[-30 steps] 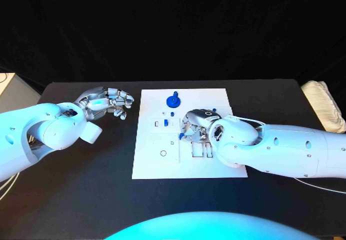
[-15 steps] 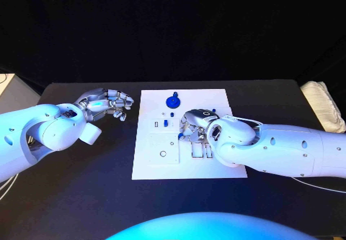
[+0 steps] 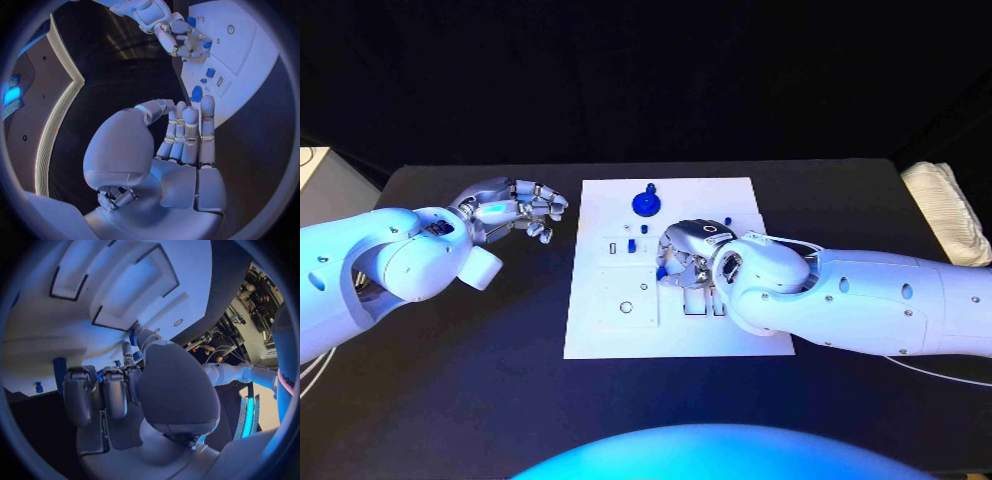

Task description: Assemble the parts on the task board

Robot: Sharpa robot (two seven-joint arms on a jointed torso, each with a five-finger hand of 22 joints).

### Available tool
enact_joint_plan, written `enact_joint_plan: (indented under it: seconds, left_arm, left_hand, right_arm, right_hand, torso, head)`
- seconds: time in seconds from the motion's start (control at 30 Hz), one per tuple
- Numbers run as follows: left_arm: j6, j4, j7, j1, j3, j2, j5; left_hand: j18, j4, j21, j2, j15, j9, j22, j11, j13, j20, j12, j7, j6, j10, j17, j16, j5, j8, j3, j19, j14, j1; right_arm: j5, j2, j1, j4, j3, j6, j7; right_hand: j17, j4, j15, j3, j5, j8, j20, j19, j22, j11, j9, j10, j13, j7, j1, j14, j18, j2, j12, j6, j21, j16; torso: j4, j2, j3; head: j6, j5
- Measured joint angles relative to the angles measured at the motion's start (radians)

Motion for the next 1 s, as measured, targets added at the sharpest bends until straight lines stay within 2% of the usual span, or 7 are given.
enact_joint_plan:
  seconds: [0.23,0.33,0.4,0.47,0.6,0.8,1.0]
  left_arm:
    - [0.001,0.0,-0.003,0.0,0.0,-0.001,-0.002]
    - [0.002,0.0,-0.004,0.0,0.0,-0.001,-0.002]
    - [0.002,0.0,-0.005,0.0,0.0,-0.001,-0.003]
    - [0.002,0.0,-0.005,0.0,0.0,-0.001,-0.003]
    - [0.002,-0.001,-0.006,0.0,0.0,-0.001,-0.003]
    - [0.002,-0.001,-0.01,0.0,0.0,-0.001,-0.004]
    - [0.003,-0.001,-0.013,0.0,0.0,-0.001,-0.006]
  left_hand:
    - [0.0,0.0,0.0,0.0,0.0,0.0,0.0,0.0,0.0,0.0,0.0,0.0,0.0,0.0,0.0,0.0,0.0,0.0,0.0,0.0,0.0,0.0]
    - [0.0,0.0,0.0,0.0,0.0,0.0,0.0,0.0,0.0,0.0,0.0,0.0,0.0,0.0,0.0,0.0,0.0,0.0,0.0,0.0,0.0,0.0]
    - [0.0,0.0,0.0,0.0,0.0,-0.002,0.0,0.0,-0.001,0.0,0.0,0.0,0.0,0.0,0.0,0.0,0.0,0.0,0.0,0.0,0.0,0.0]
    - [0.0,0.0,0.0,0.0,0.0,-0.002,0.0,0.0,-0.001,0.0,0.0,0.0,0.0,0.0,0.0,0.0,0.0,0.0,0.0,0.0,0.0,0.0]
    - [0.0,0.0,0.0,0.0,0.0,-0.002,0.0,0.002,-0.001,0.0,0.0,0.0,0.0,-0.002,-0.003,0.0,0.0,0.0,0.0,0.0,0.0,0.0]
    - [0.0,0.0,0.0,0.0,0.002,-0.004,0.0,0.004,-0.002,0.0,0.0,0.0,0.0,-0.004,-0.005,0.0,0.0,-0.004,0.0,0.0,-0.002,0.0]
    - [0.0,0.003,0.0,0.0,0.003,-0.004,-0.001,0.004,-0.003,0.0,0.0,0.004,-0.004,-0.004,-0.007,0.0,0.0,-0.004,-0.003,0.0,-0.003,0.0]
  right_arm:
    - [-0.002,0.0,0.0,0.0,0.001,0.004,0.006]
    - [-0.002,0.0,0.001,0.001,0.001,0.001,0.013]
    - [-0.001,-0.001,0.0,0.003,0.001,-0.004,0.019]
    - [0.001,-0.002,0.0,0.003,0.001,-0.012,0.025]
    - [0.005,-0.004,-0.002,0.005,0.0,-0.037,0.042]
    - [0.011,-0.009,-0.003,0.004,0.0,-0.075,0.057]
    - [0.012,-0.011,-0.003,0.004,0.0,-0.099,0.059]
  right_hand:
    - [0.0,-0.009,0.0,0.044,-0.001,0.025,0.0,0.0,0.0,0.0,0.004,0.0,0.0,-0.016,0.011,0.0,0.0,0.011,0.016,0.055,0.0,0.002]
    - [0.0,-0.02,-0.011,0.072,-0.002,0.041,-0.001,0.0,0.0,-0.018,0.007,0.003,0.0,-0.033,0.017,-0.001,0.0,0.018,0.029,0.078,0.011,0.004]
    - [0.0,-0.031,-0.017,0.096,0.0,0.054,-0.015,0.0,0.0,-0.026,0.013,0.001,0.0,-0.043,0.02,0.001,0.0,0.023,0.043,0.095,0.016,0.004]
    - [0.0,-0.043,-0.031,0.119,0.002,0.075,-0.023,0.0,0.0,-0.038,0.022,0.002,0.0,-0.057,0.018,-0.001,0.0,0.027,0.061,0.119,0.024,0.01]
    - [0.0,-0.066,-0.044,0.144,0.002,0.102,-0.036,0.0,0.0,-0.05,0.031,0.0,0.0,-0.074,0.007,0.0,0.0,0.042,0.085,0.135,0.036,0.01]
    - [0.0,-0.077,-0.044,0.164,0.002,0.119,-0.042,-0.001,0.0,-0.057,0.037,0.0,0.0,-0.078,-0.002,0.0,0.0,0.049,0.093,0.14,0.039,0.014]
    - [0.0,-0.081,-0.047,0.168,0.002,0.122,-0.043,0.0,0.0,-0.057,0.04,0.0,0.0,-0.08,-0.023,-0.003,0.0,0.038,0.093,0.141,0.039,0.014]
  torso:
    - [-0.0001,0.0,0.0]
    - [-0.0003,0.0,0.0]
    - [-0.0003,0.0,0.0]
    - [-0.0004,0.0,0.0]
    - [-0.0004,0.0,0.0]
    - [-0.0004,0.0,0.0001]
    - [-0.0004,0.0,0.0001]
  head:
    - [0.0,-0.001]
    - [0.0,-0.001]
    - [0.0,-0.001]
    - [0.0,-0.001]
    - [-0.001,-0.001]
    - [-0.001,-0.001]
    - [-0.001,-0.003]
